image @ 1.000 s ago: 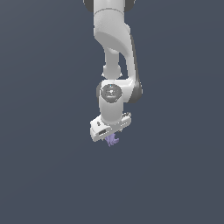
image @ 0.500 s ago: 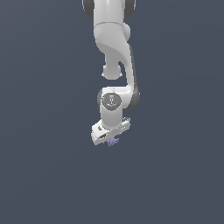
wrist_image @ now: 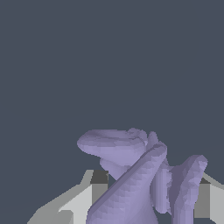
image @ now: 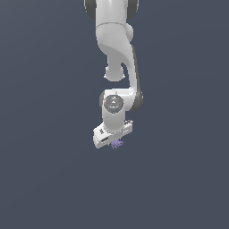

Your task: Pick up the object and move it to a goal position.

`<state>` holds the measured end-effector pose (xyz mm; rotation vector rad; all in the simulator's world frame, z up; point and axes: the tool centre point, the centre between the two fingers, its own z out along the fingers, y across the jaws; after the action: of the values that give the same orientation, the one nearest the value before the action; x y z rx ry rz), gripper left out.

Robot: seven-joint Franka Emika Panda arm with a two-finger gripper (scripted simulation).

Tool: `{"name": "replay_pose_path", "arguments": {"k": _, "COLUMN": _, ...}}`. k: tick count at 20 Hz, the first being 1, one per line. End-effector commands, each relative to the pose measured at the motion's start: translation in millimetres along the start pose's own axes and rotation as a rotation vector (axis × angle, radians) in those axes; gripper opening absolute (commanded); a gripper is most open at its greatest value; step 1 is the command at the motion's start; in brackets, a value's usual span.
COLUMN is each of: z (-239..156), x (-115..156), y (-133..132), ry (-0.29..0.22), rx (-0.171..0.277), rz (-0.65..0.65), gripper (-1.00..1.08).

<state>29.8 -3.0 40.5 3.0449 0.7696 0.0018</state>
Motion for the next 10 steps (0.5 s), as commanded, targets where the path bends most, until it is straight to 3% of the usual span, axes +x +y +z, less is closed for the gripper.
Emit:
{"name": "replay_pose_path", "arguments": {"k": 1, "z": 0, "x": 0, "y": 0, "ry": 0.000, "rx": 0.000, "rz": 0.000, "gripper": -1.00}}
{"name": "replay_pose_path", "arguments": {"k": 10, "z": -20, "x": -1, "y": -10, "ry": 0.000, "rx": 0.000, "rz": 0.000, "gripper": -1.00}}
